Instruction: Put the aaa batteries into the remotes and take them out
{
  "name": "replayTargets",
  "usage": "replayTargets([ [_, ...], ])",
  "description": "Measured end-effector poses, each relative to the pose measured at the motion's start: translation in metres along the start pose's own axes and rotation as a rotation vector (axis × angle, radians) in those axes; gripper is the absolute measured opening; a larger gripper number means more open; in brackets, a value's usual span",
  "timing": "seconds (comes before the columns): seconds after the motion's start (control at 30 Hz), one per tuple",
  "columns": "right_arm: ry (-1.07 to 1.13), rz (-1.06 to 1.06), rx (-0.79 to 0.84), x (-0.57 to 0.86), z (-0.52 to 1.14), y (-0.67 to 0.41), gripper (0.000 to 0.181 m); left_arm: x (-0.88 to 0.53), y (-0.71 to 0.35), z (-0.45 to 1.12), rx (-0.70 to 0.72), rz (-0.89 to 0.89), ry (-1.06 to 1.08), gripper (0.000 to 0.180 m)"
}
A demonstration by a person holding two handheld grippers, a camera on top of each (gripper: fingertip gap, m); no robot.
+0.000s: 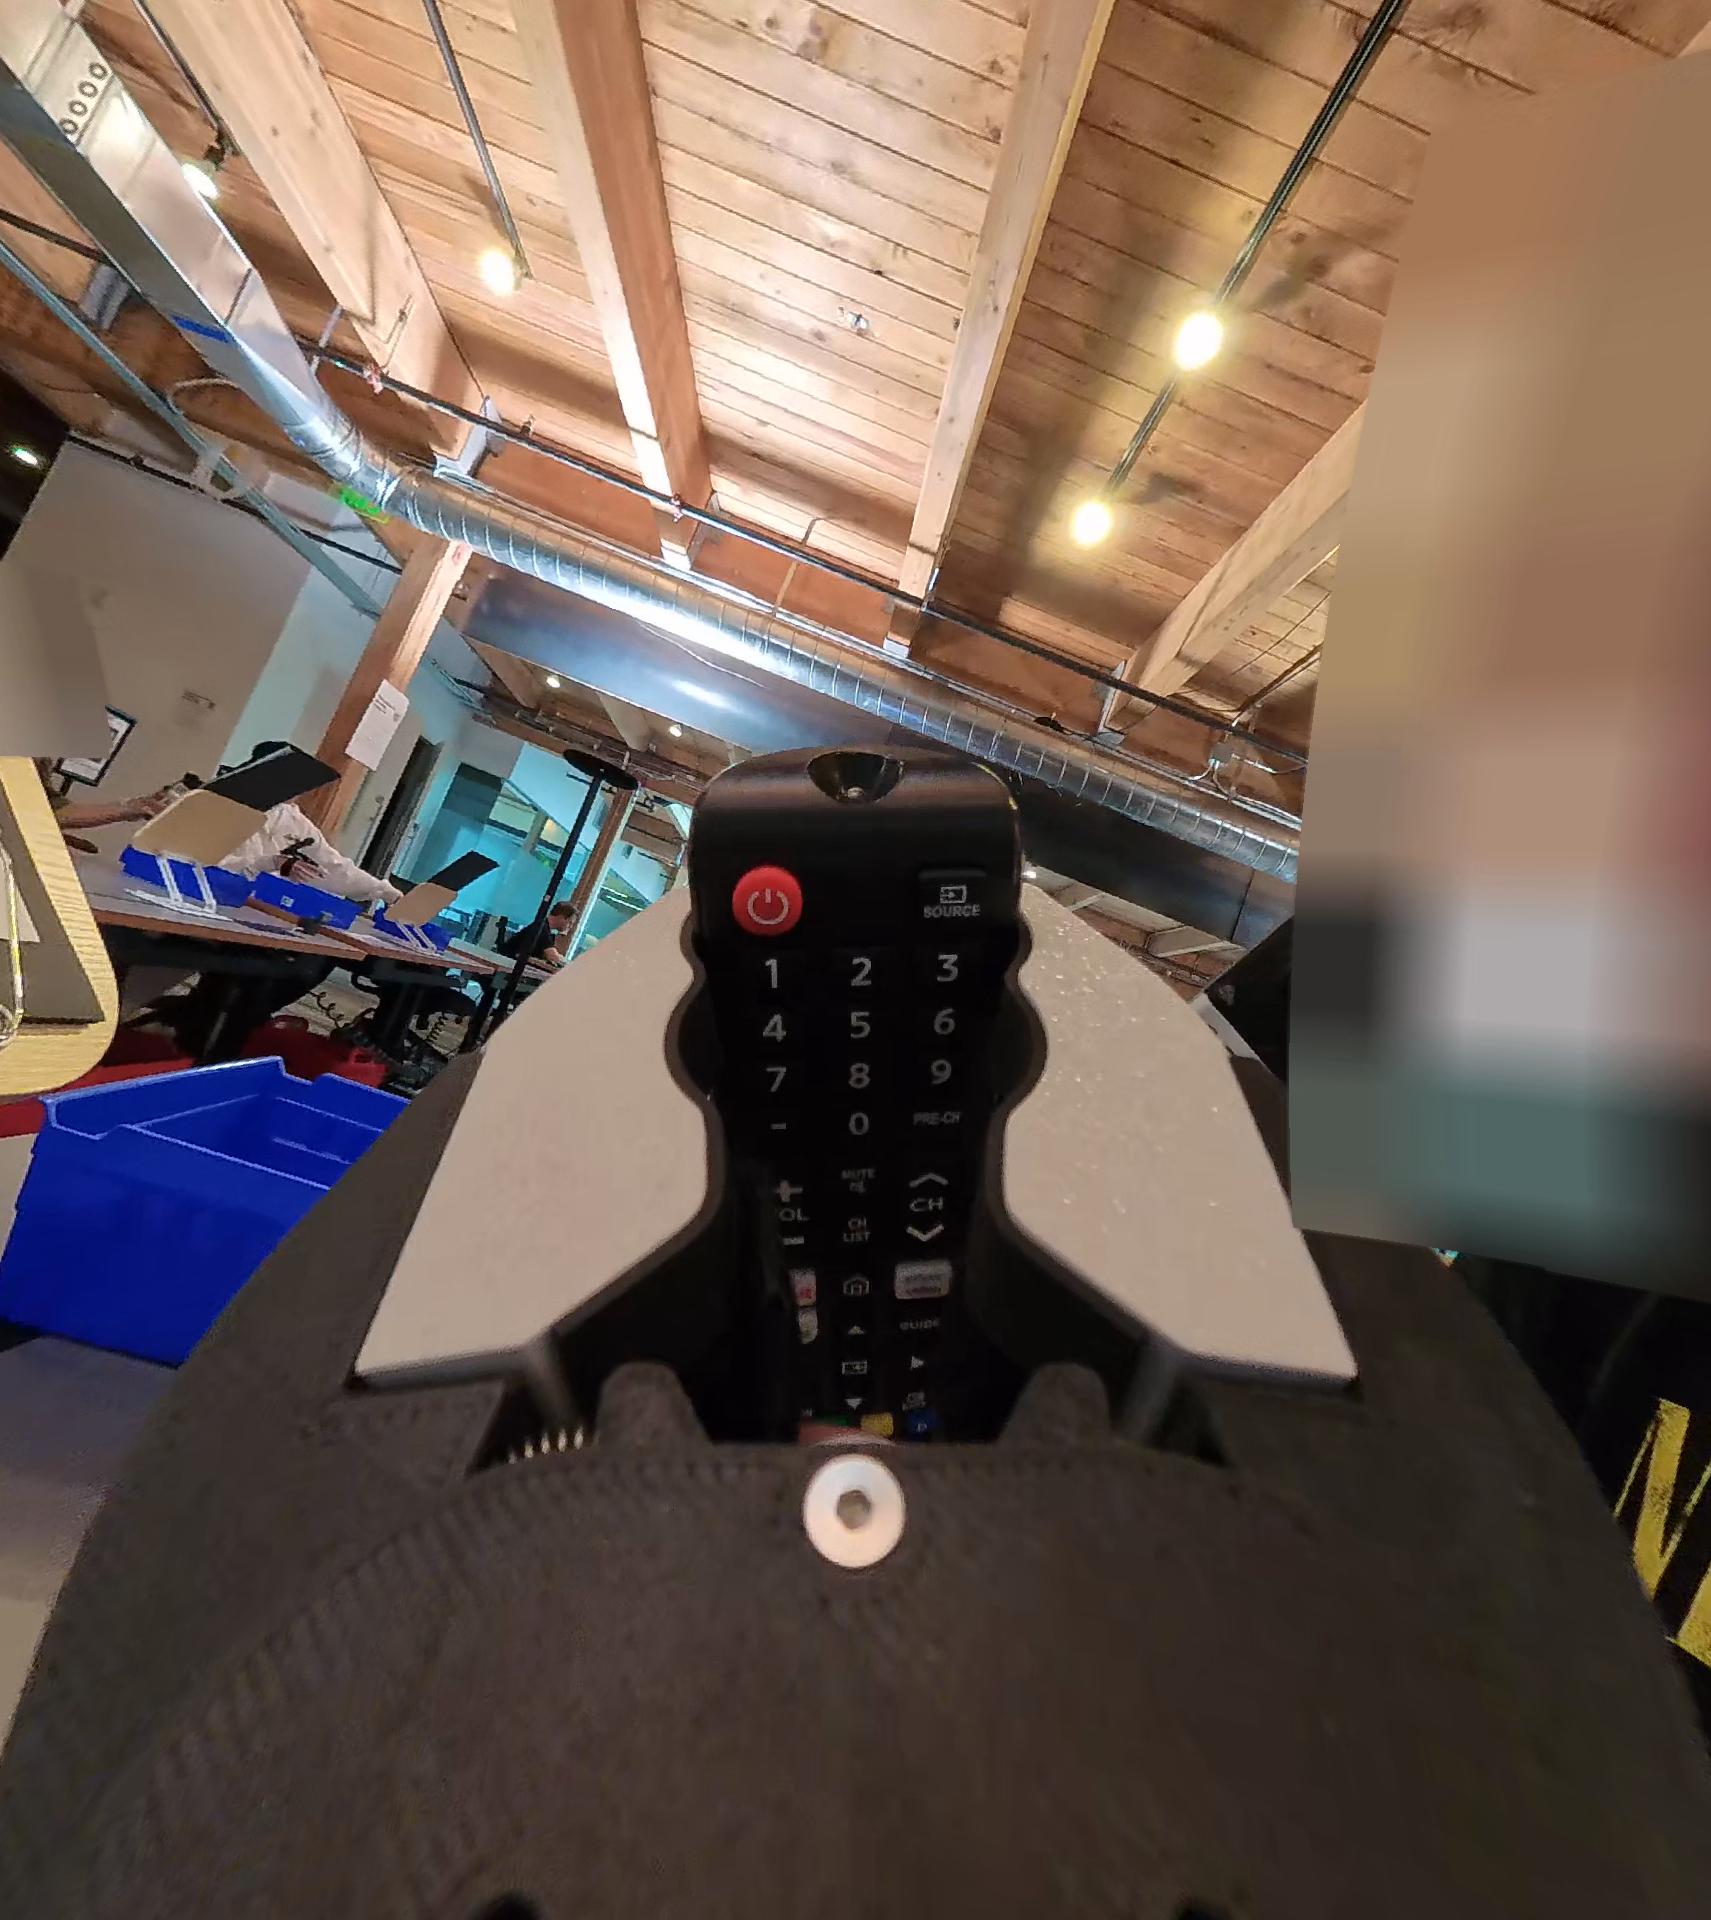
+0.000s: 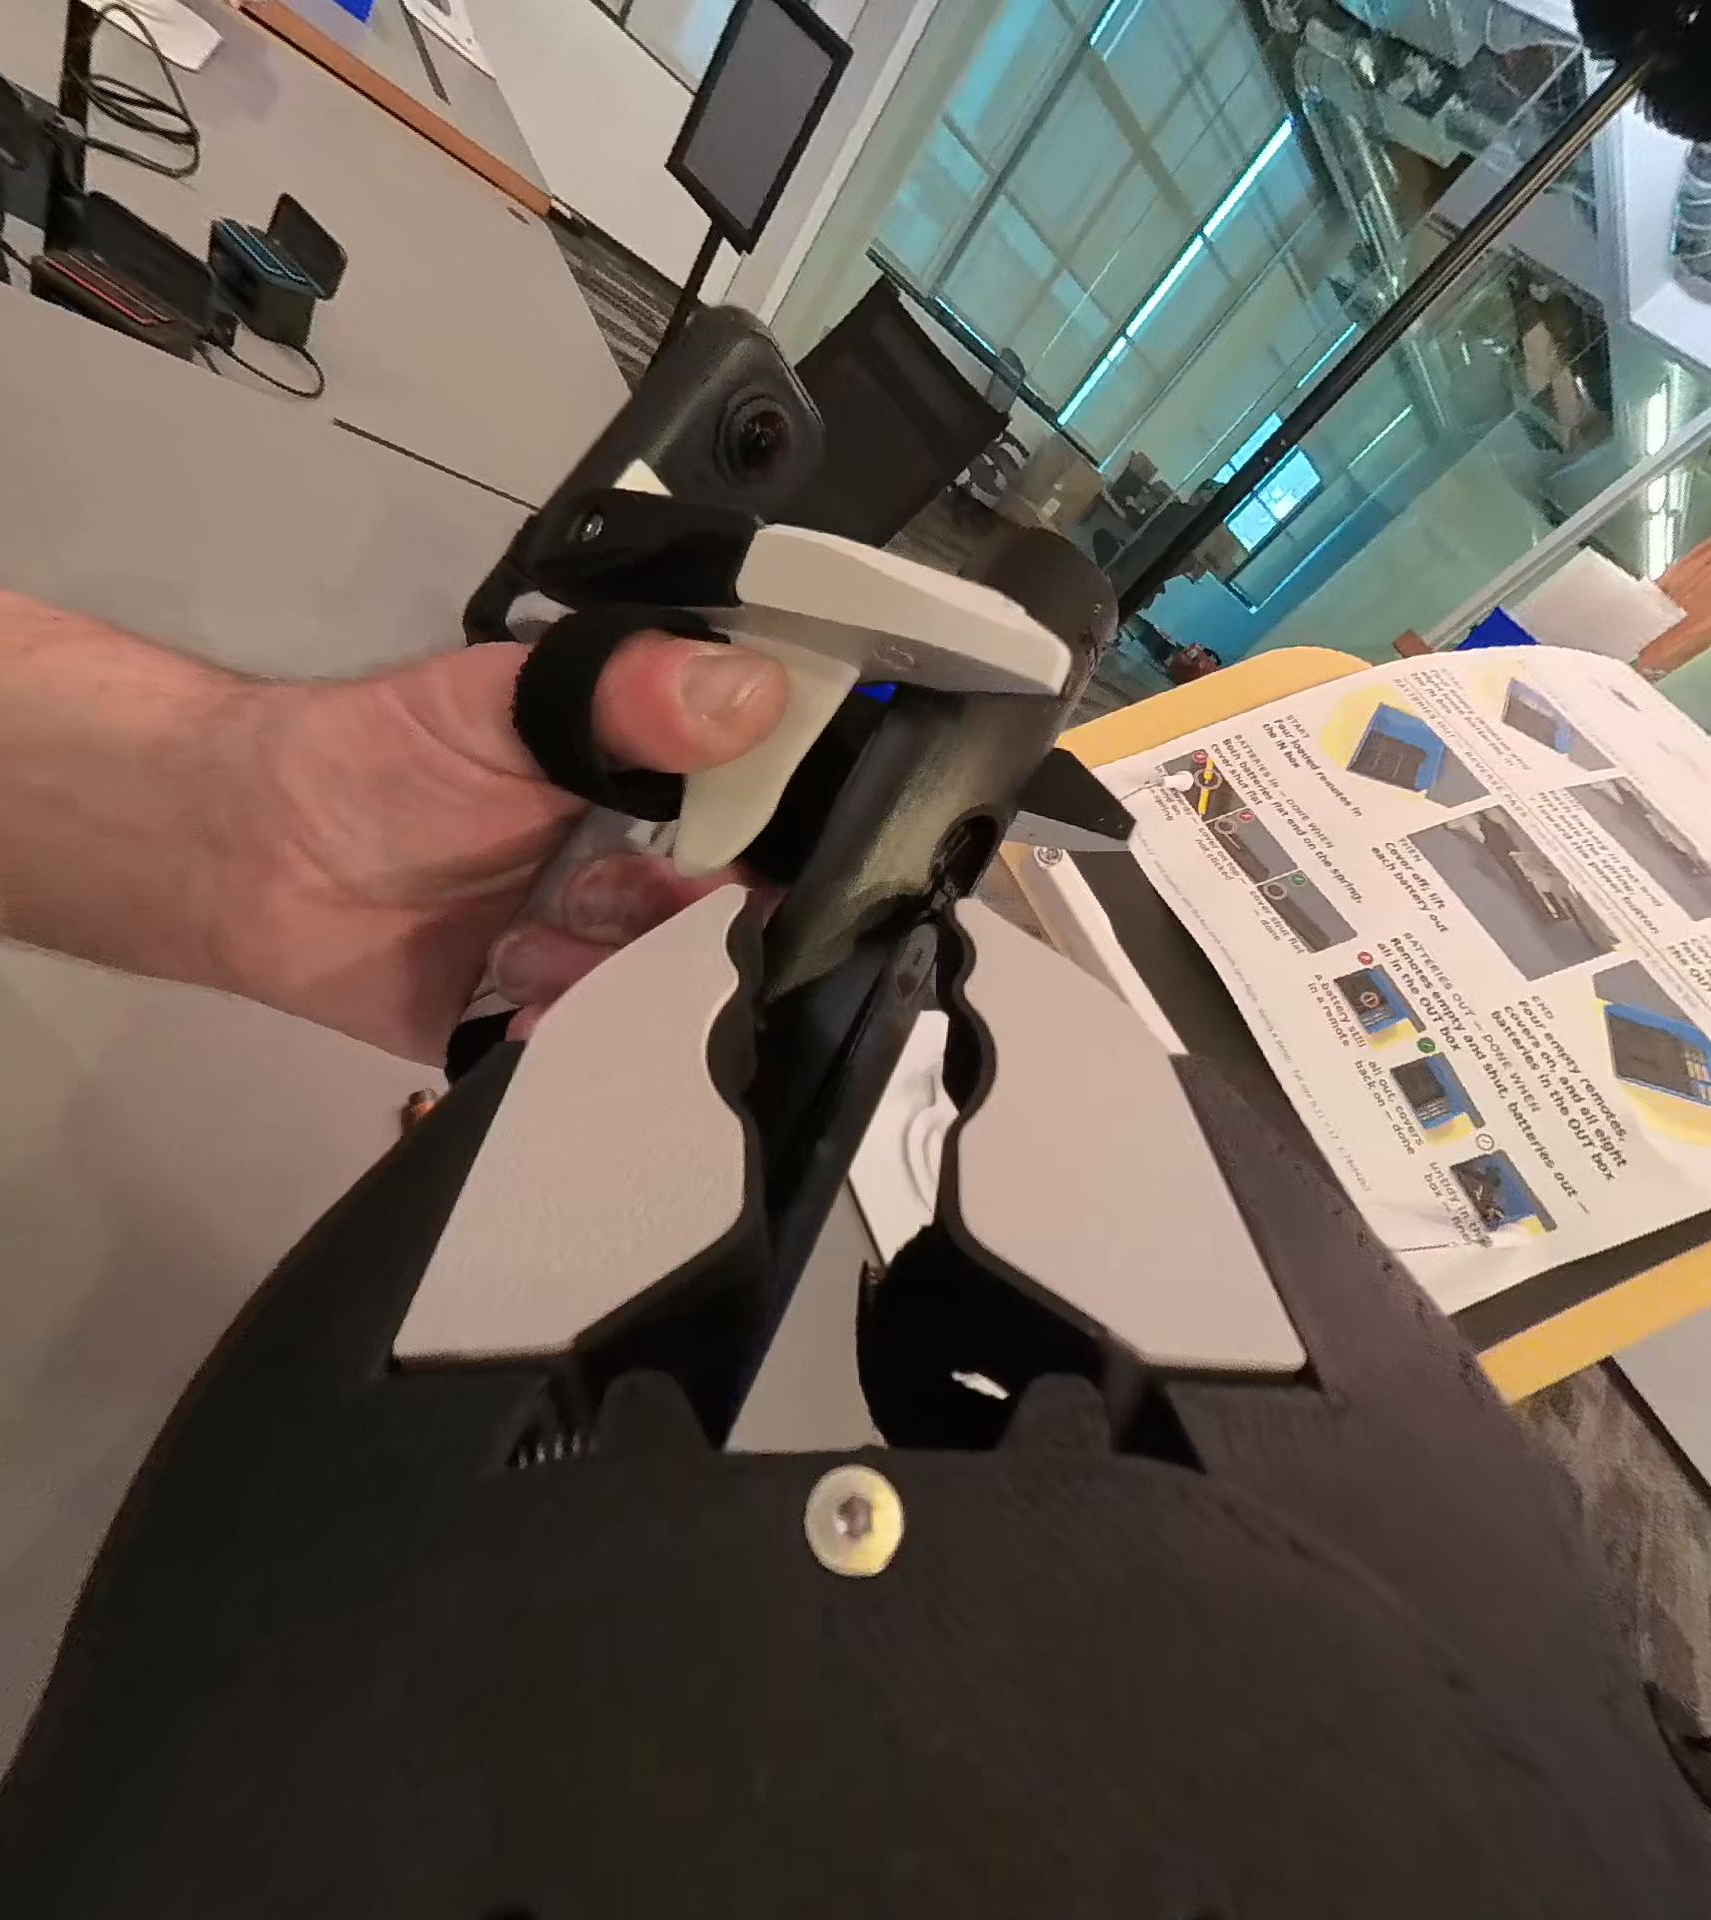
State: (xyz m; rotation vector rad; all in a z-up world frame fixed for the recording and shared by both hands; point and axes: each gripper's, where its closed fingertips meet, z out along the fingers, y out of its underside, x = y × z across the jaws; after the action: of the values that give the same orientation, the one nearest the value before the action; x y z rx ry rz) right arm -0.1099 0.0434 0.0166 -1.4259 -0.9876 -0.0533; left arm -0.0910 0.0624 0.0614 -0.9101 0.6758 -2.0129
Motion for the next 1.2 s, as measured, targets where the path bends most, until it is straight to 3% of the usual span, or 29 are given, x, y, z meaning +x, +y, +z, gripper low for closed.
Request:
replayTargets([
  [0.4, -0.125, 0.242, 0.144, -0.010, -0.006, 0.013, 0.032, -0.005, 0.009, 0.001, -0.038, -0.021, 0.005, 0.055],
  [0.7, -0.226, 0.288, 0.244, -0.018, -0.014, 0.024, 0.031, -0.005, 0.016, 0.002, -0.061, -0.049, 0.022, 0.055],
  [0.83, -0.283, 0.281, 0.265, -0.025, -0.016, 0.030, 0.011, -0.006, 0.021, 0.003, -0.102, -0.045, 0.025, 0.054],
  [0.93, -0.292, 0.296, 0.257, -0.025, -0.015, 0.036, 0.000, -0.010, 0.030, 0.003, -0.143, -0.048, 0.010, 0.051],
  [1.2, -0.292, 0.316, 0.148, -0.033, -0.008, 0.071, 0.000, -0.026, 0.061, -0.001, -0.281, -0.066, -0.011, 0.051],
])
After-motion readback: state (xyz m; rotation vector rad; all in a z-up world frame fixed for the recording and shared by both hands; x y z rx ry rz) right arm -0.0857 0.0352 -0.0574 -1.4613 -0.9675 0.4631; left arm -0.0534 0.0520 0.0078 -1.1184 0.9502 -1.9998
